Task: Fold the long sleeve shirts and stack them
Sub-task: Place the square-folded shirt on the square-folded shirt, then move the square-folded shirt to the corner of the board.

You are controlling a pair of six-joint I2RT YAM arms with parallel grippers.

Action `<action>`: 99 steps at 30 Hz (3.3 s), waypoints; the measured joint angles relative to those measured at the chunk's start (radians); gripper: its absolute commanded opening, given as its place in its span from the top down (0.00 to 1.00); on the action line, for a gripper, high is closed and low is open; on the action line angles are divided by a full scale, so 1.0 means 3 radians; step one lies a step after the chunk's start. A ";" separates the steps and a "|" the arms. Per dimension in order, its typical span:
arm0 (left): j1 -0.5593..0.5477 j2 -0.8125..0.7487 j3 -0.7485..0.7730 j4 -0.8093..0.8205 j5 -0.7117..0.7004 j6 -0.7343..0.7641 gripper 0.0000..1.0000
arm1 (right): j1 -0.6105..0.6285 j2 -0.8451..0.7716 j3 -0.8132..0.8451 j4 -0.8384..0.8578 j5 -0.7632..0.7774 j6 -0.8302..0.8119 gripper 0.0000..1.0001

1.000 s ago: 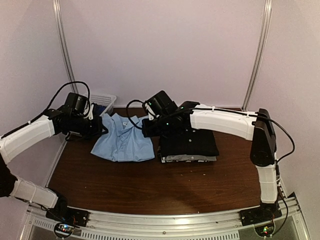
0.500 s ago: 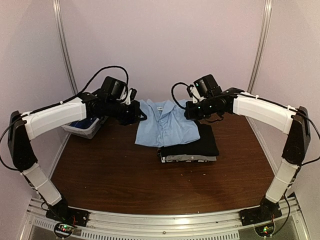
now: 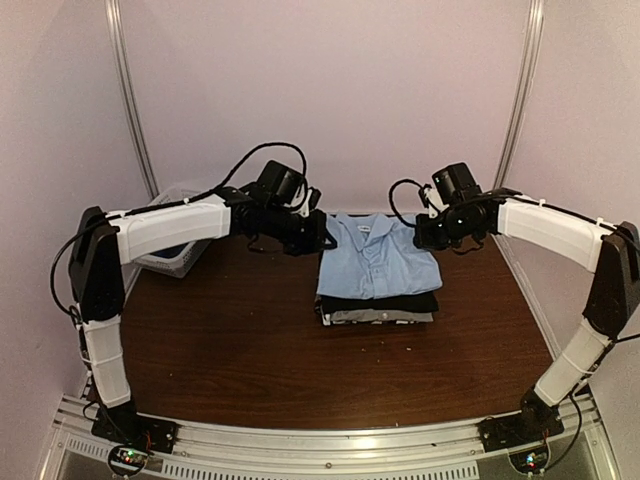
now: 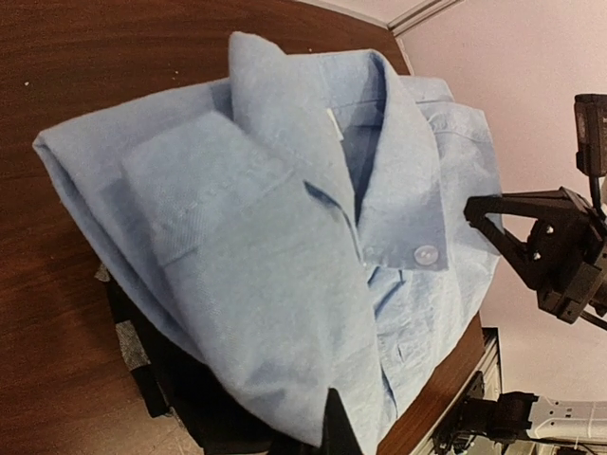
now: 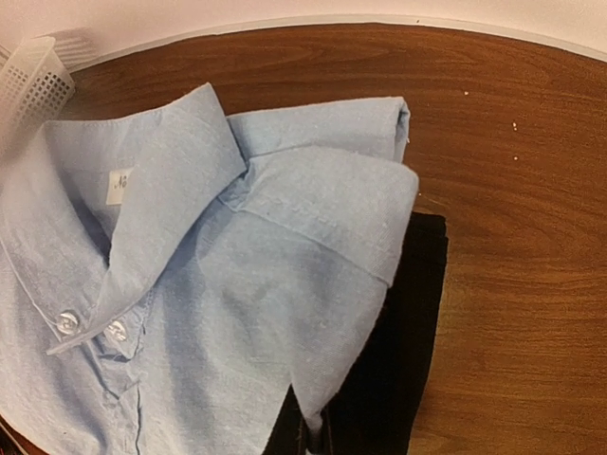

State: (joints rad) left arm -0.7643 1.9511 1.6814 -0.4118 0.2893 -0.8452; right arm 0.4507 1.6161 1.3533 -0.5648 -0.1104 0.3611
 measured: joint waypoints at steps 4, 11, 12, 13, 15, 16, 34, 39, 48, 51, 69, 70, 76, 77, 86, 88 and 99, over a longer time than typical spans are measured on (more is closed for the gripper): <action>0.0001 0.0051 0.0010 0.0000 0.0025 -0.0010 1.00 | -0.0053 -0.0020 -0.0053 0.0001 -0.0019 -0.0014 1.00; 0.0001 0.0144 0.0078 0.0003 0.0061 -0.0010 1.00 | -0.0151 -0.0078 -0.0134 0.0029 -0.0062 -0.0057 1.00; 0.0001 0.0155 0.0086 0.0003 0.0061 -0.0010 1.00 | -0.0156 -0.0078 -0.0149 0.0034 -0.0069 -0.0058 1.00; 0.0001 0.0174 0.0097 0.0005 0.0061 -0.0010 1.00 | -0.0163 -0.0078 -0.0173 0.0050 -0.0071 -0.0058 1.00; 0.0001 0.0209 0.0100 0.0008 0.0060 -0.0010 1.00 | -0.0174 -0.0078 -0.0233 0.0069 -0.0070 -0.0058 0.92; 0.0004 0.0235 0.0100 0.0009 0.0057 -0.0008 0.99 | -0.0182 -0.0078 -0.0256 0.0076 -0.0067 -0.0062 0.90; 0.0272 0.0584 -0.0183 -0.0018 -0.0292 0.0125 0.63 | -0.0364 -0.0064 -0.0757 0.0228 0.0130 -0.0052 0.52; 0.0268 0.0510 -0.0314 -0.0028 -0.0351 0.0158 0.58 | -0.0362 -0.0290 -0.0793 0.0202 0.0151 -0.0038 0.39; 0.0270 0.0062 -0.0553 -0.0025 -0.0567 0.0248 0.27 | -0.0144 -0.0543 -0.0757 0.0173 0.0261 0.0036 0.00; 0.0270 -0.0158 -0.0651 -0.0023 -0.0668 0.0276 0.13 | 0.0056 -0.0532 -0.0680 0.0136 0.0284 0.0065 0.00; 0.0270 -0.1638 -0.1615 -0.0061 -0.1490 0.0309 0.02 | 0.1228 0.0910 0.0927 0.0415 0.0160 0.0217 0.00; 0.0271 -0.1705 -0.1653 -0.0065 -0.1520 0.0309 0.02 | 0.1259 0.1027 0.1029 0.0422 0.0148 0.0216 0.00; 0.0280 -0.1954 -0.1851 -0.0080 -0.1621 0.0308 0.02 | 0.1403 0.1630 0.1653 0.0430 0.0070 0.0202 0.00; 0.0281 -0.1980 -0.1879 -0.0083 -0.1633 0.0309 0.02 | 0.1423 0.1712 0.1754 0.0443 0.0043 0.0203 0.00; 0.0301 -0.2059 -0.1928 -0.0179 -0.1662 0.0308 0.03 | 0.1493 0.2323 0.2312 0.0453 -0.0099 0.0282 0.00; 0.0312 -0.2060 -0.1928 -0.0197 -0.1666 0.0308 0.02 | 0.1490 0.2421 0.2322 0.0449 -0.0098 0.0305 0.00; 0.0317 -0.2049 -0.1929 -0.0202 -0.1645 0.0291 0.02 | 0.1368 0.2586 0.2003 0.0657 -0.0053 0.0473 0.00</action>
State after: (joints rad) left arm -0.6693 1.3365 1.1027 -0.4725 -0.2043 -0.7578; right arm 0.8612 2.3920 1.9541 -0.3676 -0.1265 0.5030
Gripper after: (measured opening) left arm 0.976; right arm 0.997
